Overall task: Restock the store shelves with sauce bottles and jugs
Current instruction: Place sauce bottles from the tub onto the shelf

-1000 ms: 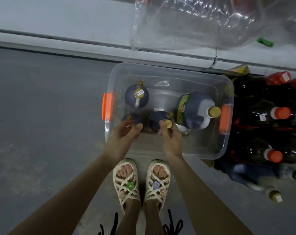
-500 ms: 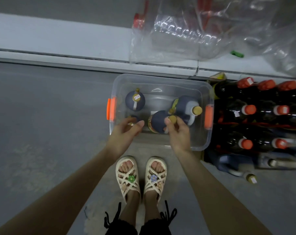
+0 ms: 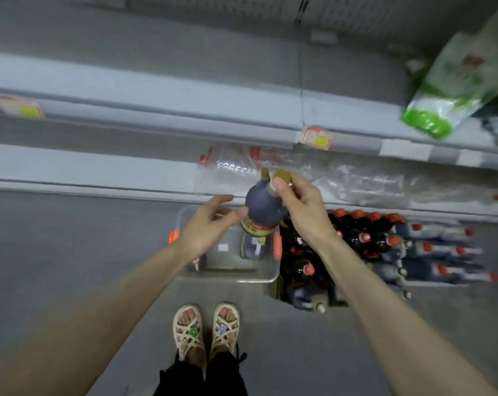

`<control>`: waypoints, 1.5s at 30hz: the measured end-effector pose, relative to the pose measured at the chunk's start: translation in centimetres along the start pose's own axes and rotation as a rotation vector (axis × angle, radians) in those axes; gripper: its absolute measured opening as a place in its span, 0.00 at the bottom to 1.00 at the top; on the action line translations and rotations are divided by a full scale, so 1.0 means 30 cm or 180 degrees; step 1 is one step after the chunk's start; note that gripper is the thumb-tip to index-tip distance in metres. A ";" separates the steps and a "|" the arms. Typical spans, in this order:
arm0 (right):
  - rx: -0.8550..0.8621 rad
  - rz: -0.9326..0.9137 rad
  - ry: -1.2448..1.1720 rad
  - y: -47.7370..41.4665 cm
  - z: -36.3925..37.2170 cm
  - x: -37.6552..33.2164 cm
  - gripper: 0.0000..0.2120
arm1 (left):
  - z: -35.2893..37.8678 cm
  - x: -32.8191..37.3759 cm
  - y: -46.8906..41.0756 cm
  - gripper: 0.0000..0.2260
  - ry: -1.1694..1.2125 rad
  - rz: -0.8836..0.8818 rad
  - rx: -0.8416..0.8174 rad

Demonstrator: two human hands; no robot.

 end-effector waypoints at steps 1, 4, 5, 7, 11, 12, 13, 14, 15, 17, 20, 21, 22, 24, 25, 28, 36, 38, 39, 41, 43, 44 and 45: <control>-0.0005 -0.0140 0.0064 0.016 -0.049 -0.115 0.07 | 0.010 0.100 0.034 0.37 -0.0048 0.0138 -0.0058; 0.0047 -0.0561 0.0288 0.084 -0.198 -0.471 0.08 | 0.054 0.409 0.136 0.32 -0.0113 0.0496 -0.0307; 0.0082 -0.0701 0.0363 0.116 -0.247 -0.594 0.10 | 0.068 0.513 0.171 0.32 -0.0164 0.0631 -0.0413; 0.0151 -0.0994 0.0502 0.189 -0.342 -0.831 0.14 | 0.096 0.734 0.259 0.35 -0.0286 0.0946 -0.0573; 0.0383 -0.1512 0.0624 0.340 -0.520 -1.248 0.19 | 0.150 1.152 0.471 0.37 -0.0448 0.1612 -0.0820; 0.0423 -0.1624 0.0610 0.379 -0.562 -1.341 0.20 | 0.166 1.239 0.522 0.39 -0.0486 0.1731 -0.0910; 0.0436 -0.1741 0.0573 0.420 -0.602 -1.430 0.20 | 0.182 1.322 0.576 0.42 -0.0535 0.1876 -0.0992; 0.0469 -0.1874 0.0576 0.464 -0.641 -1.517 0.22 | 0.195 1.406 0.634 0.45 -0.0577 0.2062 -0.1053; 0.0529 -0.2014 0.0627 0.512 -0.678 -1.598 0.26 | 0.206 1.483 0.687 0.47 -0.0606 0.2226 -0.1080; 0.0641 -0.2285 0.0752 0.608 -0.746 -1.742 0.30 | 0.229 1.621 0.788 0.45 -0.0599 0.2472 -0.1079; 0.0884 -0.2540 0.0835 0.726 -0.847 -1.894 0.27 | 0.286 1.782 0.922 0.34 -0.0622 0.2824 -0.1101; 0.1000 -0.2591 0.0859 0.762 -0.884 -1.928 0.27 | 0.309 1.829 0.965 0.30 -0.0646 0.2961 -0.1089; 0.1119 -0.2627 0.0858 0.795 -0.921 -1.953 0.26 | 0.332 1.870 1.009 0.26 -0.0665 0.3095 -0.1080; 0.1299 -0.2654 0.0740 0.853 -0.994 -1.977 0.20 | 0.384 1.934 1.082 0.23 -0.0696 0.3319 -0.1075; 0.1319 -0.2663 0.0613 0.881 -1.025 -1.981 0.16 | 0.411 1.959 1.109 0.23 -0.0705 0.3394 -0.1061; 0.1385 -0.2569 0.0339 0.923 -1.132 -1.938 0.12 | 0.518 2.001 1.168 0.23 -0.0671 0.3482 -0.1124; 0.1307 -0.2263 -0.0370 1.057 -1.477 -1.684 0.20 | 0.976 1.998 1.309 0.22 -0.0484 0.3631 -0.1333; 0.1433 -0.2281 -0.0401 1.128 -1.601 -1.640 0.22 | 1.119 1.991 1.339 0.21 -0.0428 0.3635 -0.1411; 0.1480 -0.2285 -0.0428 1.157 -1.663 -1.619 0.20 | 1.188 1.991 1.348 0.21 -0.0397 0.3619 -0.1442; 0.1579 -0.2299 -0.0457 1.211 -1.781 -1.575 0.19 | 1.327 1.986 1.364 0.24 -0.0393 0.3601 -0.1533; 0.1659 -0.2301 -0.0524 1.249 -1.891 -1.531 0.18 | 1.455 1.982 1.375 0.25 -0.0409 0.3590 -0.1662; 0.1697 -0.2300 -0.0576 1.266 -1.941 -1.512 0.17 | 1.514 1.981 1.380 0.23 -0.0431 0.3576 -0.1736; 0.1720 -0.2308 -0.0611 1.278 -1.989 -1.495 0.16 | 1.569 1.981 1.383 0.20 -0.0439 0.3549 -0.1816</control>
Point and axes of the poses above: each hand's wrist, its own y-axis away from the middle knuckle, its own z-axis out of the palm, x = y × z, the point moved 9 cm from there along -y, towards the middle knuckle, and after that the axes turned 4 degrees about y, right-handed, at the moved point
